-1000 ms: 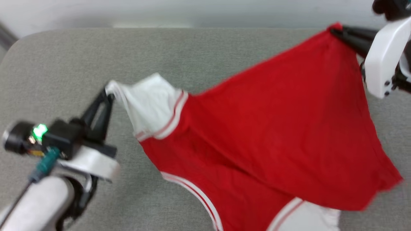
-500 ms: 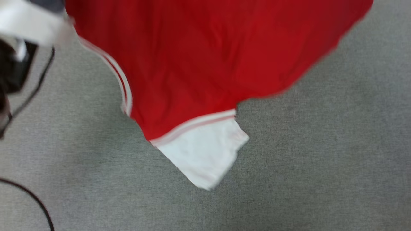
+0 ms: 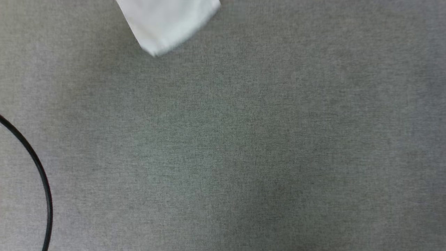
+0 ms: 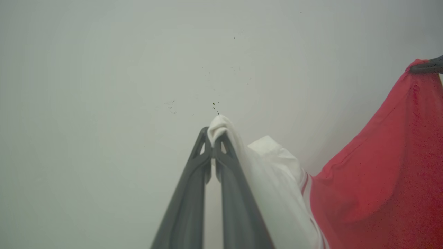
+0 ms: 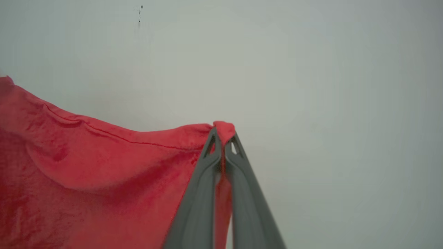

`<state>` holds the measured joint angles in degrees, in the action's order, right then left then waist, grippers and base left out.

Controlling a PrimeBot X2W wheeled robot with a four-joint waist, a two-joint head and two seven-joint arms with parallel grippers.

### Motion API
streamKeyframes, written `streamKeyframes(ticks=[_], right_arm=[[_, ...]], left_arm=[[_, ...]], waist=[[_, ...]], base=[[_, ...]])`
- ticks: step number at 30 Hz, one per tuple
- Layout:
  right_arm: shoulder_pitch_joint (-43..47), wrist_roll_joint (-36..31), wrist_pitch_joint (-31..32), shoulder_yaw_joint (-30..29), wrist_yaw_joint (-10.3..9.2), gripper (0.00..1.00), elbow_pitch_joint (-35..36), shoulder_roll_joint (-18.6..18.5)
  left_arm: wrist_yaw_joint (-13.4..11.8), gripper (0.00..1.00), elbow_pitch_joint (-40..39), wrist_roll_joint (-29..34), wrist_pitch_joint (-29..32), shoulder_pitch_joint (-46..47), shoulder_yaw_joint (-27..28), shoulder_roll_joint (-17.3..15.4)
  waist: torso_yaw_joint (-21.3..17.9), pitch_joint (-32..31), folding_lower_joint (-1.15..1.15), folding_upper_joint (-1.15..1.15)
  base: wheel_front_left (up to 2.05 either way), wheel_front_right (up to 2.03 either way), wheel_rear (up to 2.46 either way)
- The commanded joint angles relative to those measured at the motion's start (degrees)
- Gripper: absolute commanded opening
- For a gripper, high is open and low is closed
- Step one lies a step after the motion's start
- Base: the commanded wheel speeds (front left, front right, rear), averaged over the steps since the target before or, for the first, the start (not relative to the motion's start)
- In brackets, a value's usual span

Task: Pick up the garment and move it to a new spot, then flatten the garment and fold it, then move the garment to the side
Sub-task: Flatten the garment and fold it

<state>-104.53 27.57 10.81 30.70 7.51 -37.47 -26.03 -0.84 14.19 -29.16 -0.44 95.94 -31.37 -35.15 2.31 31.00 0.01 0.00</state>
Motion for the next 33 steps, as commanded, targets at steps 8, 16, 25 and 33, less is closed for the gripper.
streamKeyframes(ticks=[8,16,25,33], right_arm=[[-8.77,-3.48,-4.34,-0.03,-0.04,0.0,-9.01,4.68],[-3.42,-1.82,-6.87,6.15,-0.04,0.0,-13.62,5.86],[9.88,2.92,-10.91,14.62,-0.04,0.0,-14.98,7.6],[21.96,7.91,-13.25,22.75,-0.05,0.0,-12.06,5.34]], left_arm=[[3.48,0.0,12.49,1.46,-4.2,12.68,-0.42,4.53],[5.55,0.0,21.43,0.52,-7.9,10.11,-2.39,6.61],[6.88,0.0,25.67,-2.53,-12.81,-4.17,-4.56,7.73],[6.68,0.0,22.5,-4.61,-14.26,-20.73,-5.63,6.01]], waist=[[0.26,3.25,-0.01,0.0],[0.22,3.31,-0.01,0.0],[-0.8,0.29,-0.01,0.0],[-1.31,-4.03,-0.01,0.0]], base=[[0.0,0.0,0.0],[0.0,0.0,0.0],[0.0,0.0,0.0],[0.0,0.0,0.0]])
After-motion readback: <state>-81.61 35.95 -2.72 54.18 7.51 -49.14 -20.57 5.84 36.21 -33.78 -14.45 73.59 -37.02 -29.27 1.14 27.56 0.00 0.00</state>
